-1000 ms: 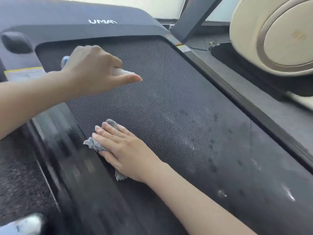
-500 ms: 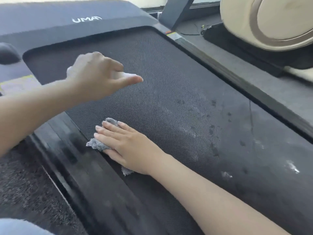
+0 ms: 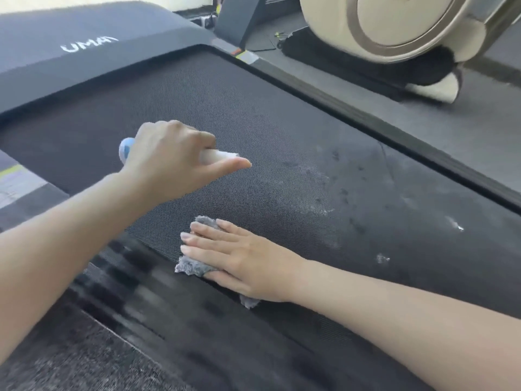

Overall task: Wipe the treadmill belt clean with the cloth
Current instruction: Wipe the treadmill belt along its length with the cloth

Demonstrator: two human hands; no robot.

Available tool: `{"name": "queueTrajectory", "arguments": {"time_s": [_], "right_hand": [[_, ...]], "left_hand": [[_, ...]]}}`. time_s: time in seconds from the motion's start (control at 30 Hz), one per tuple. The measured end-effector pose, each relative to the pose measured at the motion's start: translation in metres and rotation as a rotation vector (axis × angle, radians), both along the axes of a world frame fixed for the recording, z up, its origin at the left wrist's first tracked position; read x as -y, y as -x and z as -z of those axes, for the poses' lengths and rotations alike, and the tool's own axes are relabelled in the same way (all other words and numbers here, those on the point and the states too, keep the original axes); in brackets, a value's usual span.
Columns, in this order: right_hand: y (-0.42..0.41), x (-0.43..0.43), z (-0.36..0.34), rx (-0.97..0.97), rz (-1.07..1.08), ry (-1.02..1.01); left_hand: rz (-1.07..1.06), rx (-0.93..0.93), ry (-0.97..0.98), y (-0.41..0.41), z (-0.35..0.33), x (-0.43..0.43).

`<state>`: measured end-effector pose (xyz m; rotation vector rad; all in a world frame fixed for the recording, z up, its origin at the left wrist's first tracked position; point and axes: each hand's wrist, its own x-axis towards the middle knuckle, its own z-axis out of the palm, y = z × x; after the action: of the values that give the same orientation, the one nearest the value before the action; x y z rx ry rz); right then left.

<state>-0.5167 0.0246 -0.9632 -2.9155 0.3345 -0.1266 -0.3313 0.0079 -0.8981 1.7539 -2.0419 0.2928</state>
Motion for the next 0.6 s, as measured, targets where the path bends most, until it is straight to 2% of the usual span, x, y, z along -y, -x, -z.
{"name": "queueTrajectory", "arguments": {"time_s": [0.13, 0.27, 0.6], "right_hand": [[0.000, 0.001, 0.005, 0.026, -0.005, 0.008], [0.001, 0.006, 0.009, 0.095, -0.034, 0.022], [0.005, 0.033, 0.013, 0.129, -0.061, 0.020]], "left_hand": [[-0.012, 0.033, 0.037, 0.003, 0.007, 0.006], [-0.050, 0.001, 0.044, 0.009, 0.015, 0.017], [-0.154, -0.024, 0.084, 0.016, 0.020, 0.021]]}}
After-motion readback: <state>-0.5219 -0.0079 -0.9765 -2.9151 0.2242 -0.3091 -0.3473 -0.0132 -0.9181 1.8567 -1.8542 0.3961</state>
